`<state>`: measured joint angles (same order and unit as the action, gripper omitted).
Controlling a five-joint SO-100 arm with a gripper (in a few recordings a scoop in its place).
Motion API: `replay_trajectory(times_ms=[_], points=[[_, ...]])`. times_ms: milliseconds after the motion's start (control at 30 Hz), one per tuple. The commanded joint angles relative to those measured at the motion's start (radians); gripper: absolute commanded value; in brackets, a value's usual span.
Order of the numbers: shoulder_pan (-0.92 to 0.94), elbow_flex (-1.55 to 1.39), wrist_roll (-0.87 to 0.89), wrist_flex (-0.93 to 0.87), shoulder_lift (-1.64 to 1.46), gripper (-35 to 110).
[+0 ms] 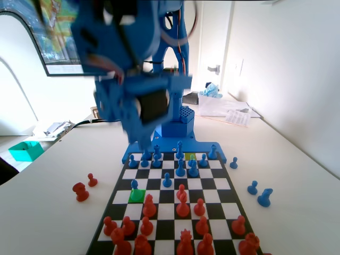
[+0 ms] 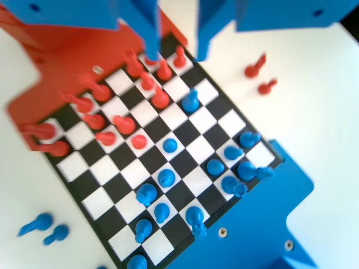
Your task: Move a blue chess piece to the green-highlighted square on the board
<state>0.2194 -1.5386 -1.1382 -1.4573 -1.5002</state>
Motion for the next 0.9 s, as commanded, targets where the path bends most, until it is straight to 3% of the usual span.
replay_trajectory(times_ms=[0,467,867], points=[[-0.028,0.091,-0.072,-0.109,-0.216,2],[-0.118,0.086,-0.267,-0.391,-0.663,1],[-0.158,-0.138,-0.491,-0.387,-1.071,1]])
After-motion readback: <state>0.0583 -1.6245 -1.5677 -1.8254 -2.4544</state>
